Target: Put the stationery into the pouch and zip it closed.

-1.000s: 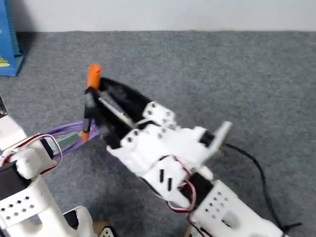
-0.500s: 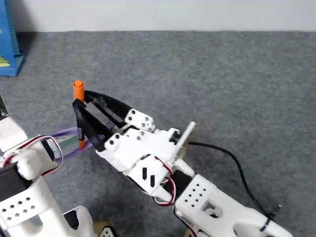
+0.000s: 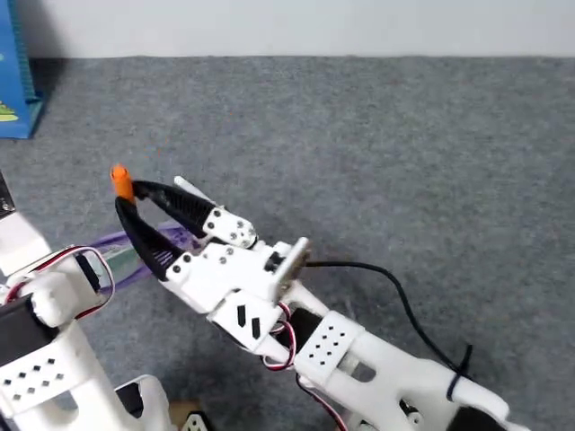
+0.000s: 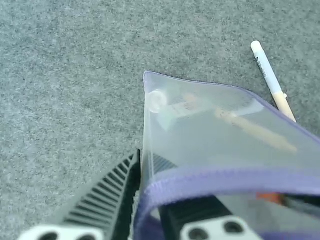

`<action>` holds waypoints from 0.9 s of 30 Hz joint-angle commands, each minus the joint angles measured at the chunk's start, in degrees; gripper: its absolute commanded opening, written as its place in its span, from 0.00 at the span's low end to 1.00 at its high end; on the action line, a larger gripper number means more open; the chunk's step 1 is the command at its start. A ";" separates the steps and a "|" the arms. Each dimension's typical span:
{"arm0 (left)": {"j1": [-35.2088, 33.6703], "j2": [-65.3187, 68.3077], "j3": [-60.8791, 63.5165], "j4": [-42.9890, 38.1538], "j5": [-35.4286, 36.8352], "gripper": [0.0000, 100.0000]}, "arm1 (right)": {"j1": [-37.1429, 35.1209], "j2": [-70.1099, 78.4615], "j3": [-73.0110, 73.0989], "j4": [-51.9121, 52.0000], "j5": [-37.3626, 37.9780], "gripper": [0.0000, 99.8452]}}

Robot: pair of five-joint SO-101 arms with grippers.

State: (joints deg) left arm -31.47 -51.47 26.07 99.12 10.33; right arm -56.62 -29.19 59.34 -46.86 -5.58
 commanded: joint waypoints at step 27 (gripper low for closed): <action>-0.18 0.70 -0.22 1.14 0.44 0.01 | 23.52 -13.58 -10.37 60.18 -15.91 0.10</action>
State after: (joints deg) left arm -31.47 -51.03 26.07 99.38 10.33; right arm -34.81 -41.05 53.80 5.36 -20.18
